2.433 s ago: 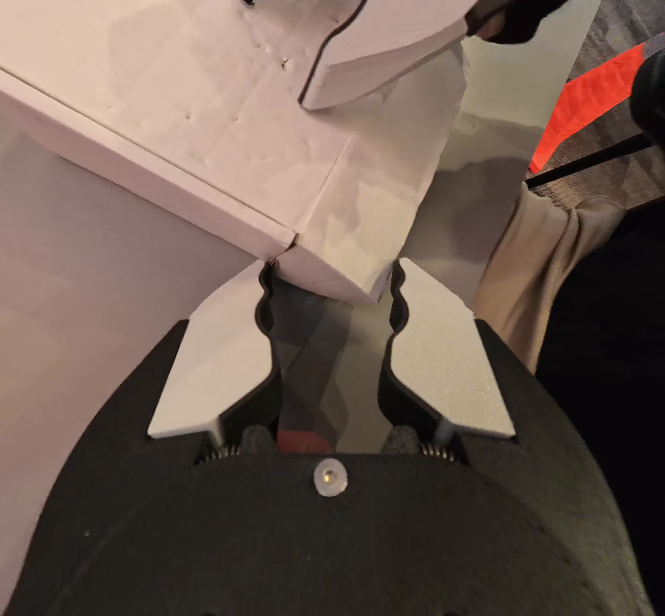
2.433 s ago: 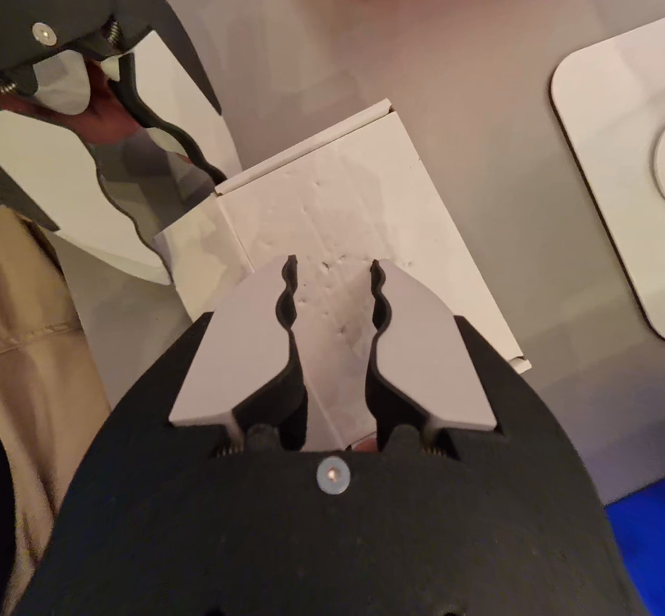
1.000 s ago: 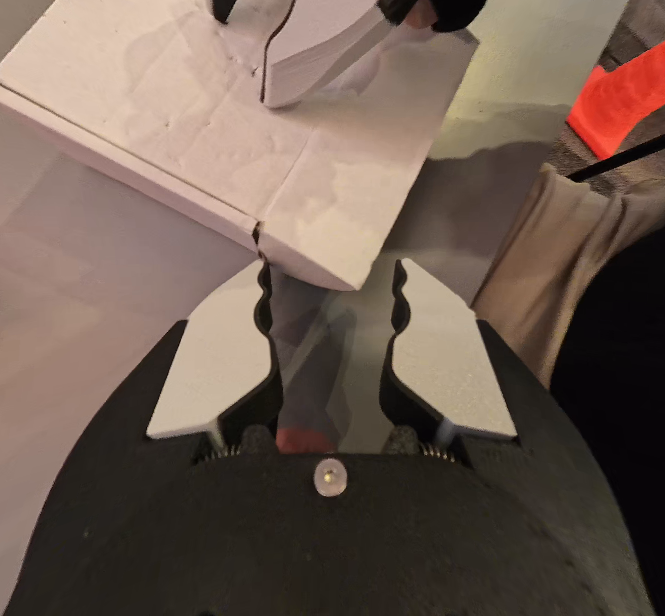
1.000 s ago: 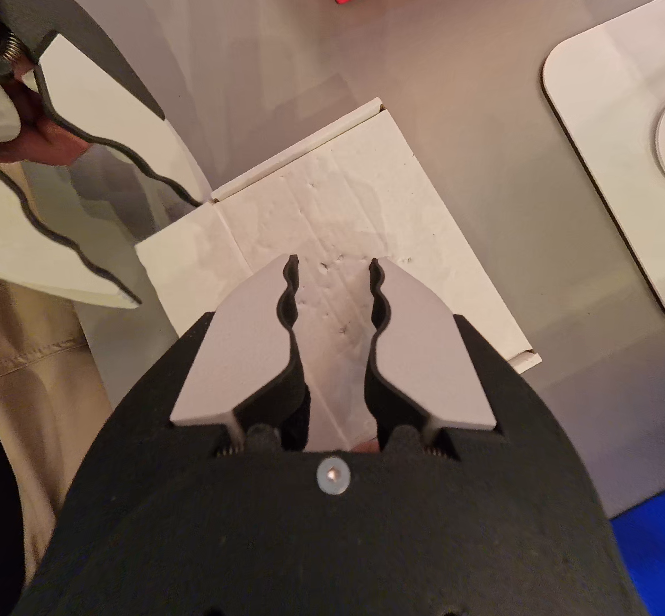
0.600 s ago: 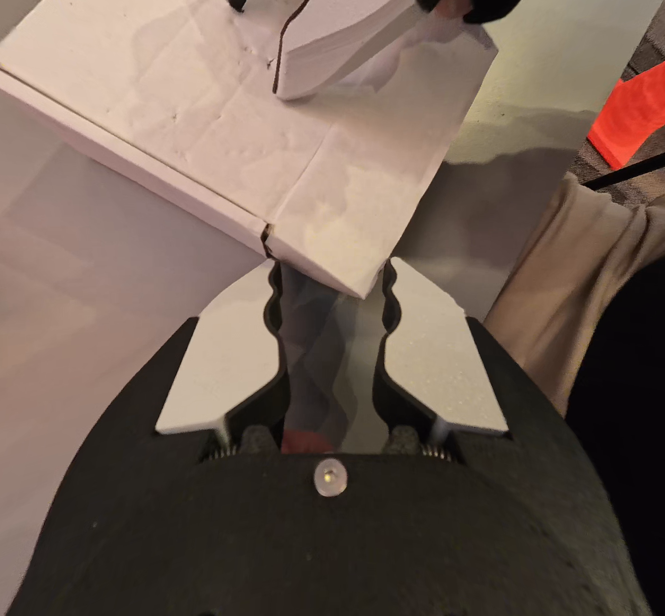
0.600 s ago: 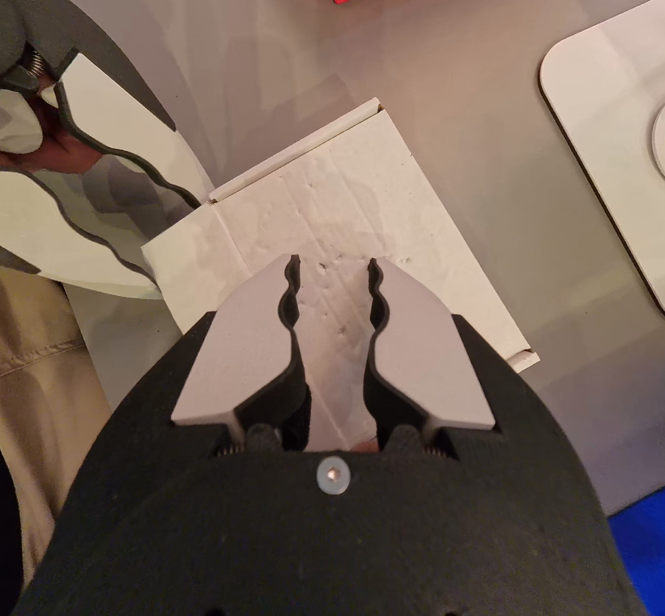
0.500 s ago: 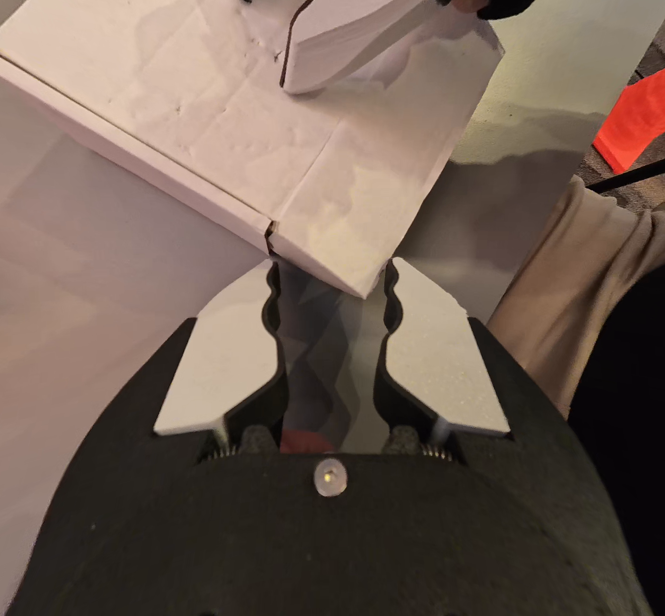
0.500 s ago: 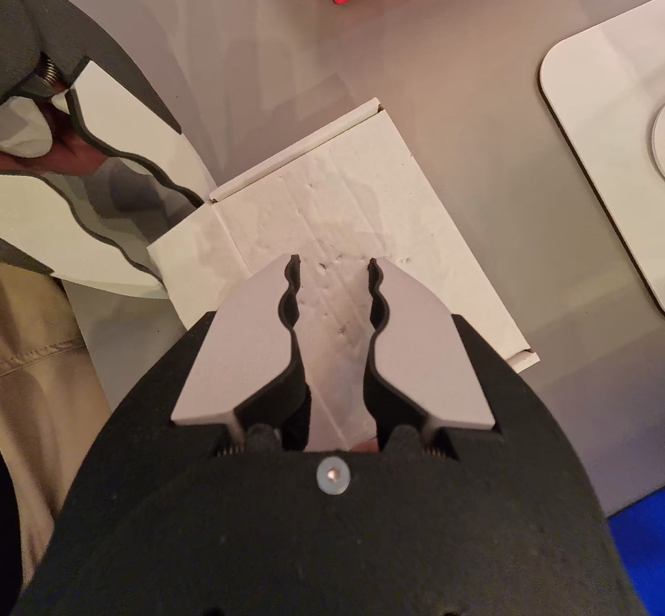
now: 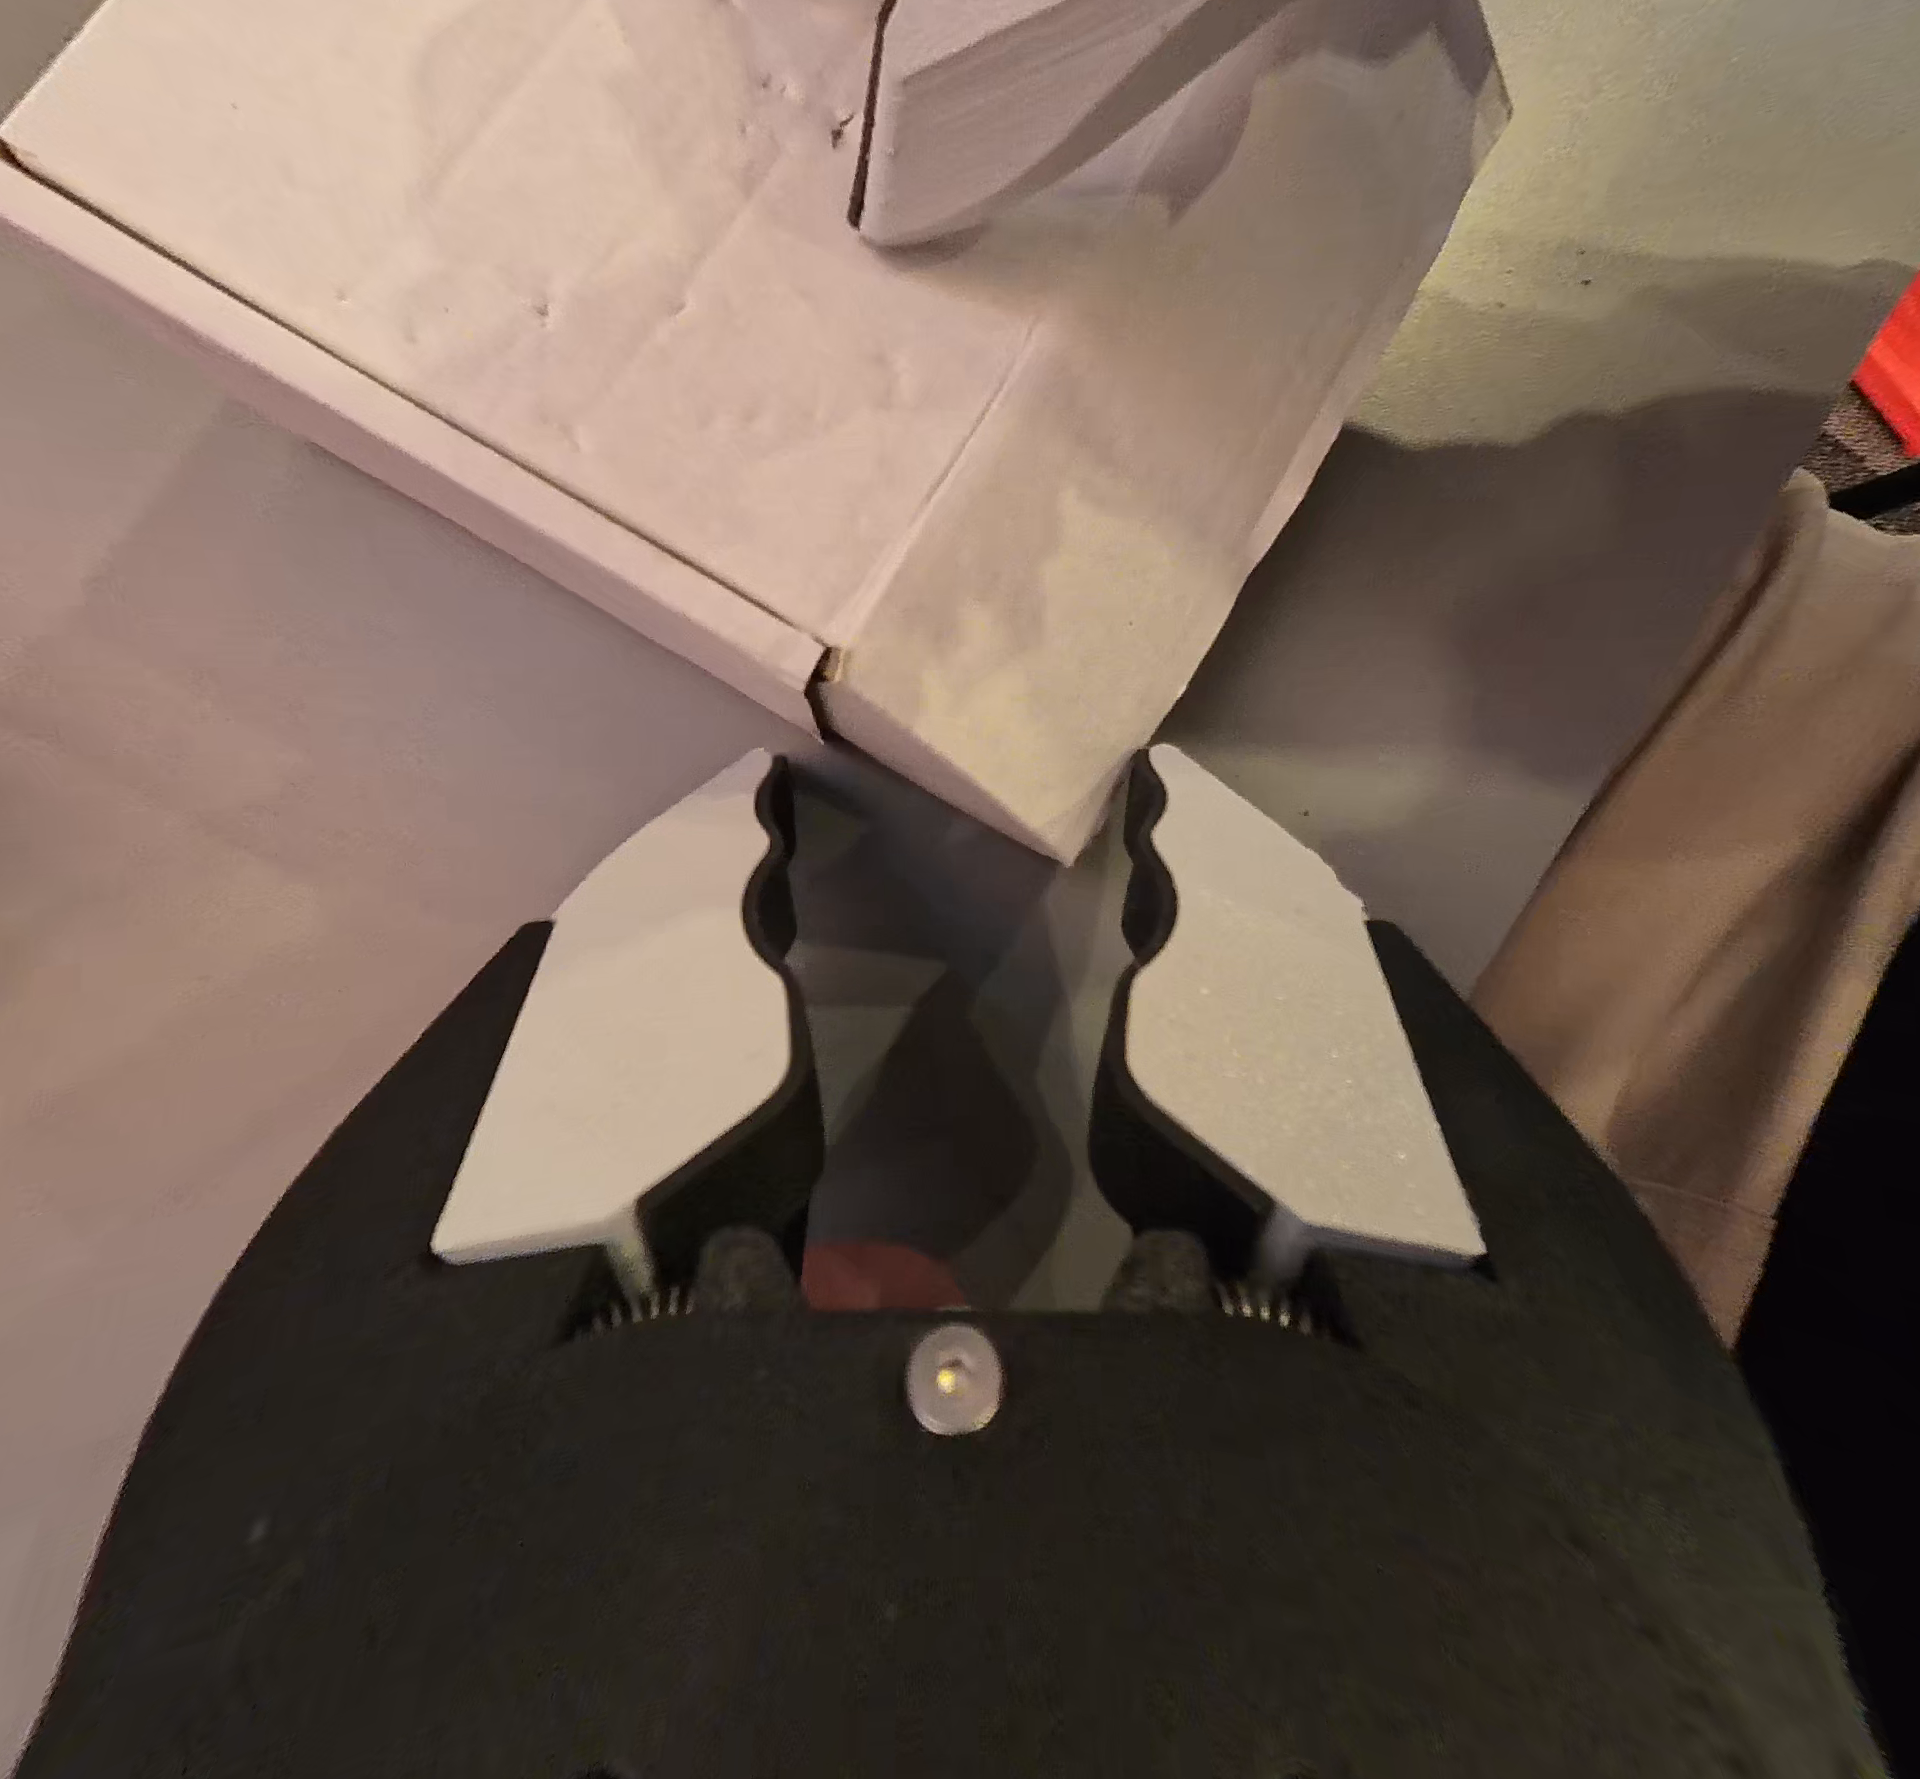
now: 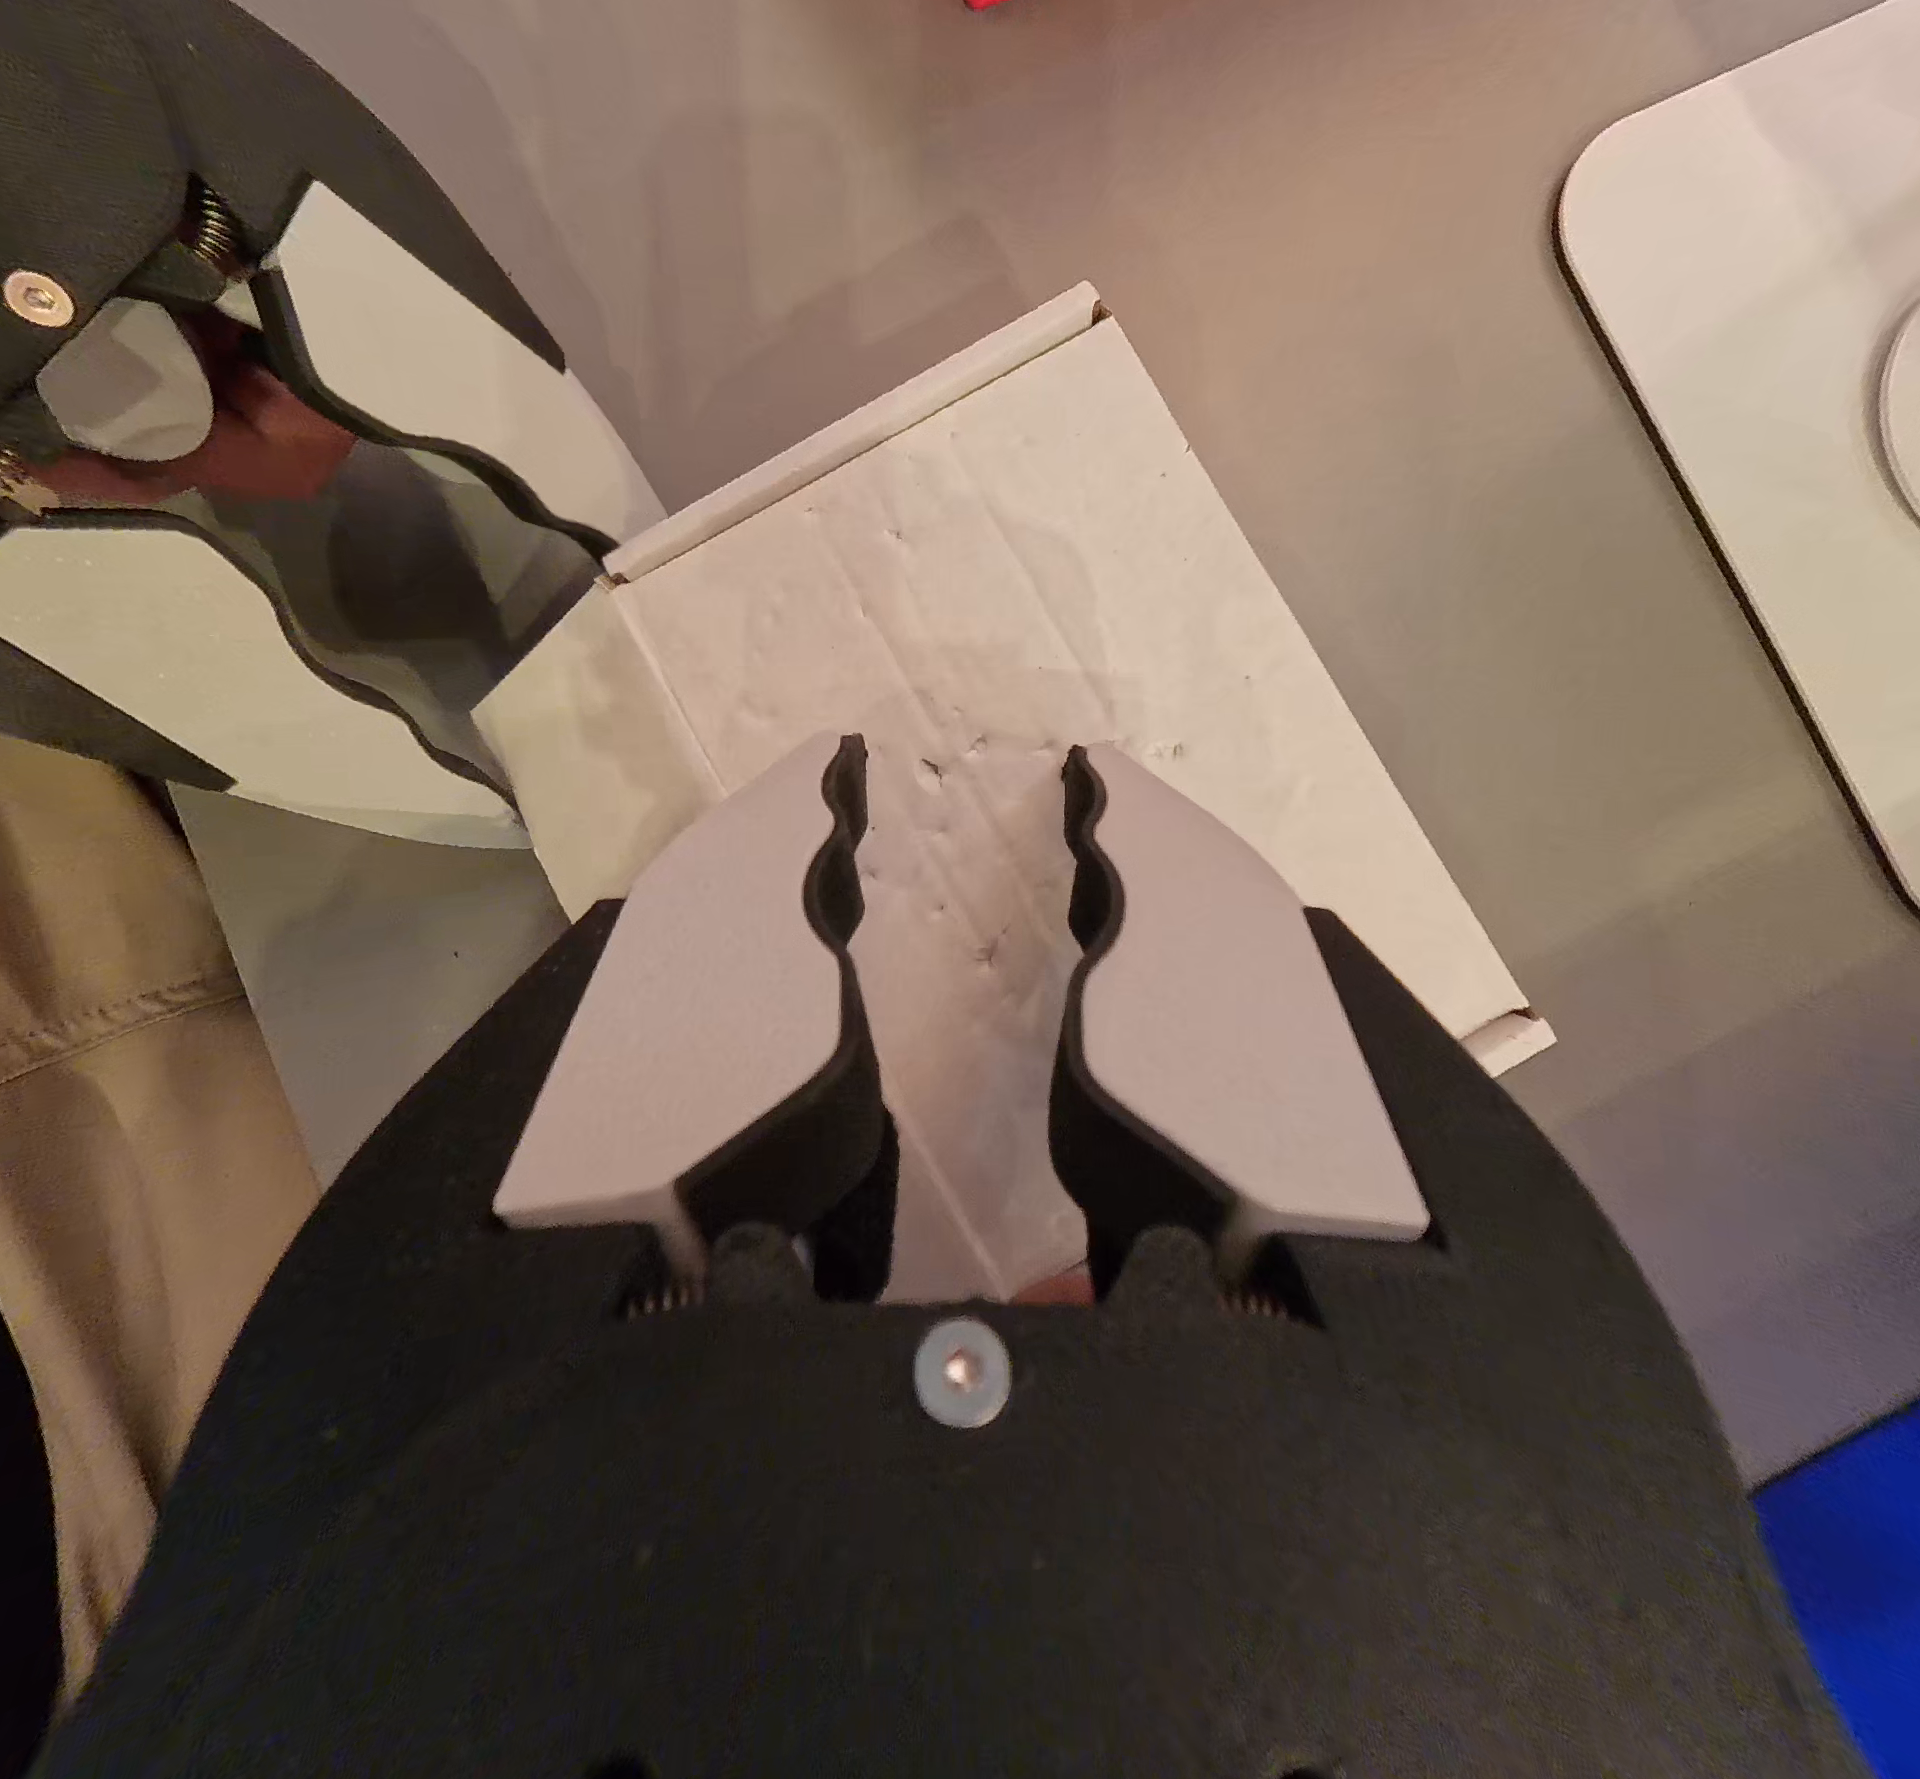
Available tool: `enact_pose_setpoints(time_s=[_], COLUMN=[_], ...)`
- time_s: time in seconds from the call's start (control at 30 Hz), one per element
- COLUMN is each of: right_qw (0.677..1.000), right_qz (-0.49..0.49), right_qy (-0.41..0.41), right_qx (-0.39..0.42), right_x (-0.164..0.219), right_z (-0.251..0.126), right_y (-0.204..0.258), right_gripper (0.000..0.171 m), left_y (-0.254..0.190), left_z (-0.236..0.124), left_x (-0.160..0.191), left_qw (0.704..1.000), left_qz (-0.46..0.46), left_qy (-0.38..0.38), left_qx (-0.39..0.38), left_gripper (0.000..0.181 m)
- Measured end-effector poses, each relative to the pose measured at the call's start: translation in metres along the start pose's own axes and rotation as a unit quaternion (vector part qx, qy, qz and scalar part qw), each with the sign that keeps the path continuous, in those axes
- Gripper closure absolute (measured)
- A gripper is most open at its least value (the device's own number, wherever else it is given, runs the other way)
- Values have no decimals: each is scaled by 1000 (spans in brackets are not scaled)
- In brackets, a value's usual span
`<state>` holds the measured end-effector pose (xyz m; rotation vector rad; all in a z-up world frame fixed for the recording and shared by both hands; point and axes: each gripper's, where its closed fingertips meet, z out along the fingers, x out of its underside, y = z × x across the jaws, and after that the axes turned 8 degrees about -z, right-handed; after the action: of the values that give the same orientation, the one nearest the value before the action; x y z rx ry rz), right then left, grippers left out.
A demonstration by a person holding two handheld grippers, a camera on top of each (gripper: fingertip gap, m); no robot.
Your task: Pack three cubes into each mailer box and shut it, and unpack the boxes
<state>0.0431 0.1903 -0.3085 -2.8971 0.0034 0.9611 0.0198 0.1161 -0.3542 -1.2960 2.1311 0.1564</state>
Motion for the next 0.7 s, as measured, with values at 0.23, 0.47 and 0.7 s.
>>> enact_pose_setpoints(time_s=[0.23, 0.47, 0.7], right_qw=[1000, 1000, 1000], right_qz=[-2, -4, -5], right_qy=[-1, -1, -1], right_qx=[1, -1, 0], right_x=[0, 0, -1], right_z=[0, 0, 0], right_y=[0, 0, 0], right_gripper=[135, 135, 135], left_y=[6, 5, 16], left_z=[-4, -27, -9], left_x=[-3, -23, -22], left_qw=[998, 989, 982], left_qz=[55, 132, 169], left_qy=[-7, -53, -47], left_qx=[-25, -28, -65], left_gripper=[109, 98, 94])
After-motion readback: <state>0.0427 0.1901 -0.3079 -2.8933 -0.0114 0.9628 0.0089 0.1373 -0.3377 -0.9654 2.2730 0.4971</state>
